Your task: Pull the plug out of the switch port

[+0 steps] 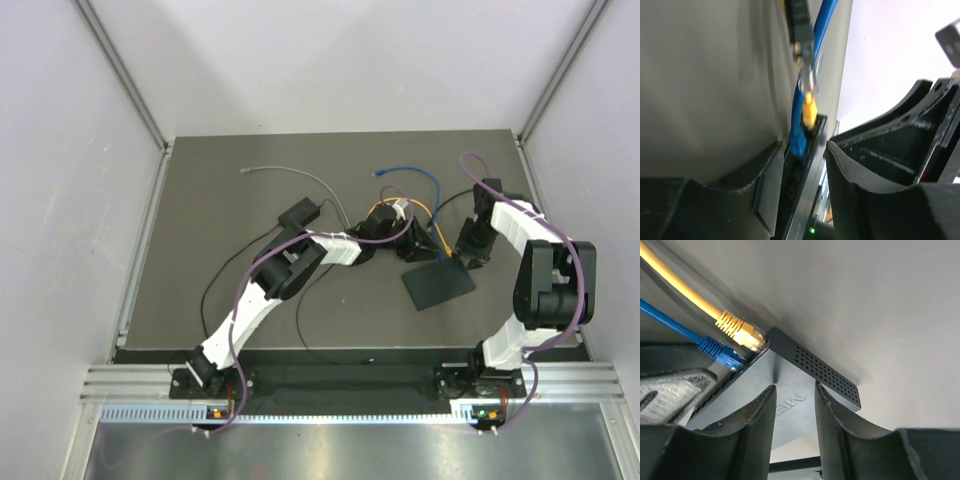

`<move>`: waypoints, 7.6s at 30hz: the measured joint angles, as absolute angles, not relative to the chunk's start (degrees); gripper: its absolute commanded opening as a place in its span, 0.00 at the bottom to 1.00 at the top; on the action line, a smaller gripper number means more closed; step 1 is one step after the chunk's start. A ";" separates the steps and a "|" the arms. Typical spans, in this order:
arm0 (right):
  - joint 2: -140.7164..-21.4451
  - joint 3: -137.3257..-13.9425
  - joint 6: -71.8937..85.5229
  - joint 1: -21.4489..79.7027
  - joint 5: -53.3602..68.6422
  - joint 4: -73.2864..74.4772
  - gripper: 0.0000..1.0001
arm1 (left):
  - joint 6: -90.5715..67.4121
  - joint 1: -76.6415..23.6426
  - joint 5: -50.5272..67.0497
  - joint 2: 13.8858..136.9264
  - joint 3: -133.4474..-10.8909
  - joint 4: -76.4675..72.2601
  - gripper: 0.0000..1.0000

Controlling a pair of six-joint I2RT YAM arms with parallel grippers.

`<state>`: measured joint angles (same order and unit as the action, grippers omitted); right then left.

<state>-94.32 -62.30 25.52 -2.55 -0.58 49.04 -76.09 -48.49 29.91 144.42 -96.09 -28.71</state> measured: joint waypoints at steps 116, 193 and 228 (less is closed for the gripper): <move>-100.12 -67.11 39.05 4.14 -9.17 50.15 0.40 | -72.64 -45.63 13.80 141.99 -92.07 -29.91 0.00; -90.30 -57.78 24.01 -3.79 -0.54 47.53 0.25 | -72.18 -51.48 27.18 146.67 -102.10 -25.74 0.47; -90.65 -57.78 23.51 -3.79 -0.54 47.55 0.25 | -74.85 -51.62 24.56 149.64 -104.57 -26.39 0.19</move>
